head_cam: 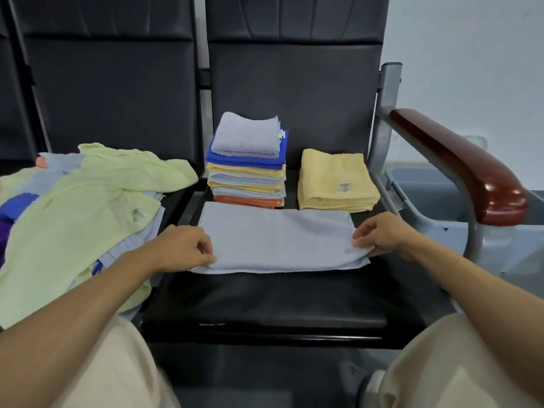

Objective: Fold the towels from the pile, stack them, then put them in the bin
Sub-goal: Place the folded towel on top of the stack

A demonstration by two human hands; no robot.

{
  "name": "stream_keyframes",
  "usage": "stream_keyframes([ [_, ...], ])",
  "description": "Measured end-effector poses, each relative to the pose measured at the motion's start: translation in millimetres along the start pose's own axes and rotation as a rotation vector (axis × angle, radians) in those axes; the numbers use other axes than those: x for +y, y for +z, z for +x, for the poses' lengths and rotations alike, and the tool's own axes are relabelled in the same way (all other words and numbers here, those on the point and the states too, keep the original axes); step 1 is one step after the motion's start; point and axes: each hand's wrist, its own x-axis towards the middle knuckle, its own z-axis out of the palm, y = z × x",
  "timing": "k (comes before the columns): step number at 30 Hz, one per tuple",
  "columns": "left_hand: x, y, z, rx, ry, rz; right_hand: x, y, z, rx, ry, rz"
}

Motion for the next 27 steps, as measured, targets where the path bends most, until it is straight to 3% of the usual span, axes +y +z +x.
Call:
stream_keyframes([
  [2,0,3,7,0.036,-0.044,-0.049,0,4,4,0.03,0.014,-0.021],
  [6,-2,5,16,0.129,-0.251,-0.176,-5,9,8,0.097,0.065,-0.34],
  [9,3,5,17,-0.016,-0.433,-0.209,-10,13,6,0.038,0.145,-0.484],
  [15,13,0,18,-0.089,-0.494,-0.307,-18,17,-2,-0.052,0.208,-0.55],
  [18,14,-7,15,0.036,-0.462,-0.656,-27,12,-5,-0.122,0.205,-0.264],
  [22,23,-39,6,0.138,-0.374,-1.291,-49,-12,-14,-0.202,0.212,0.635],
  [27,35,-97,5,0.269,-0.3,-1.381,-66,-25,-9,-0.078,0.099,0.782],
])
